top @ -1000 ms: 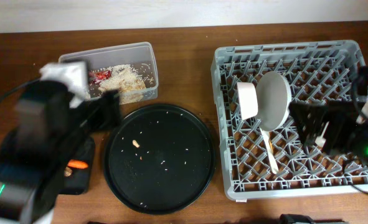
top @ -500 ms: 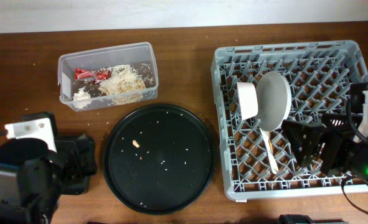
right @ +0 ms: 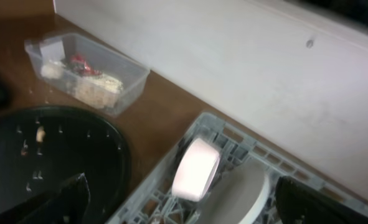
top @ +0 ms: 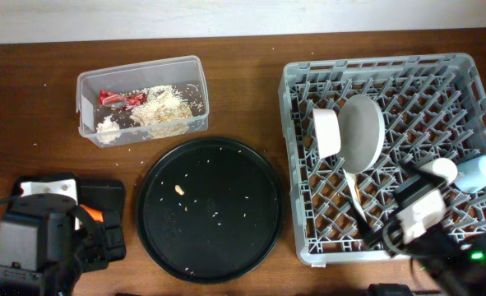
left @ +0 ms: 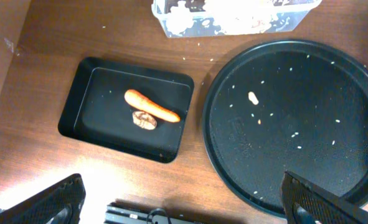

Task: Sort waste into correct bins and load items into the dishwasher rack

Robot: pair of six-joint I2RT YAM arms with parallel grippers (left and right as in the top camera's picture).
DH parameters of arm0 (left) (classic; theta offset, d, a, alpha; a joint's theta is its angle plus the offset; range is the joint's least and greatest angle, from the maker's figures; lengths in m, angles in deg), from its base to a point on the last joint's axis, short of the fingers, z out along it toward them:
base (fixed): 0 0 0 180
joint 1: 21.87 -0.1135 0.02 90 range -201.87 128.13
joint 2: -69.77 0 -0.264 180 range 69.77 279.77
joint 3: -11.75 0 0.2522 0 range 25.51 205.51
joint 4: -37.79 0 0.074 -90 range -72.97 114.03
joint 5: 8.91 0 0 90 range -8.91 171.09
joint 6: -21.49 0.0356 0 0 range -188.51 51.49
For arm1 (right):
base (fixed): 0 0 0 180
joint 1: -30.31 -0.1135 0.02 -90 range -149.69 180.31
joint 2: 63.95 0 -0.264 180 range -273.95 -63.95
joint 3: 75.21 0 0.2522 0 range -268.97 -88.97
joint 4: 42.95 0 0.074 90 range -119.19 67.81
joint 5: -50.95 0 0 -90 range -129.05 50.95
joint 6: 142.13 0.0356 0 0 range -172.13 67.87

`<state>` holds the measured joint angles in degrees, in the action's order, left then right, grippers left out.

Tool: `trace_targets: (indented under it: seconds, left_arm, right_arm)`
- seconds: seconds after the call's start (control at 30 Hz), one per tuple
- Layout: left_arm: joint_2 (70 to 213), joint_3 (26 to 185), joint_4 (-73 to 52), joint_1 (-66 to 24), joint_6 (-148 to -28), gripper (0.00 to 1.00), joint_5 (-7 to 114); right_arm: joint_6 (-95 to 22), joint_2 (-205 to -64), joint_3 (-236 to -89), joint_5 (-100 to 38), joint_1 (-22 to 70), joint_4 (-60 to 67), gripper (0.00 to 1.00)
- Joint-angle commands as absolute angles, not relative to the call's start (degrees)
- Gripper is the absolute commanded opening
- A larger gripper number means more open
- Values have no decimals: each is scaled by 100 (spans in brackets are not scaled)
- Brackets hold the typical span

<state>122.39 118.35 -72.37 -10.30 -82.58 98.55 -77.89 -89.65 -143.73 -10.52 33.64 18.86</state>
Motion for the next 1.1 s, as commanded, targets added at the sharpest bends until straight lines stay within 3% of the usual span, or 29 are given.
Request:
trace_targets:
  seconds: [0.0,0.13,0.3,0.43,0.97,1.07]
  left_arm:
    - [12228,11857,-7228,-1058,-8190,99,9931]
    - [12230,11857,-7228,-1058,-8190,99,9931]
    - [12228,11857,-7230,-1058,-8190,99,9931]
    - [12230,11857,-7228,-1058,-8190,99,9931]
    - [12177,11854,-7257,-1058,-8188,99,9955]
    - [11777,11352,-5519,-1323,-8162,99,9997]
  right_arm:
    - [-7843,-7651,-12500,-945,3334,1191,98]
    - [-7756,-6414,-10714,-943,3332,483,98]
    - [-6466,-6416,-9669,-1644,3342,-1445,98]
    - [-6466,-6416,-8929,-1662,3342,-2673,98]
    - [-6469,-6425,-8929,-1662,3338,-2660,98]
    - [-6469,-6425,-8929,-1662,3338,-2660,98]
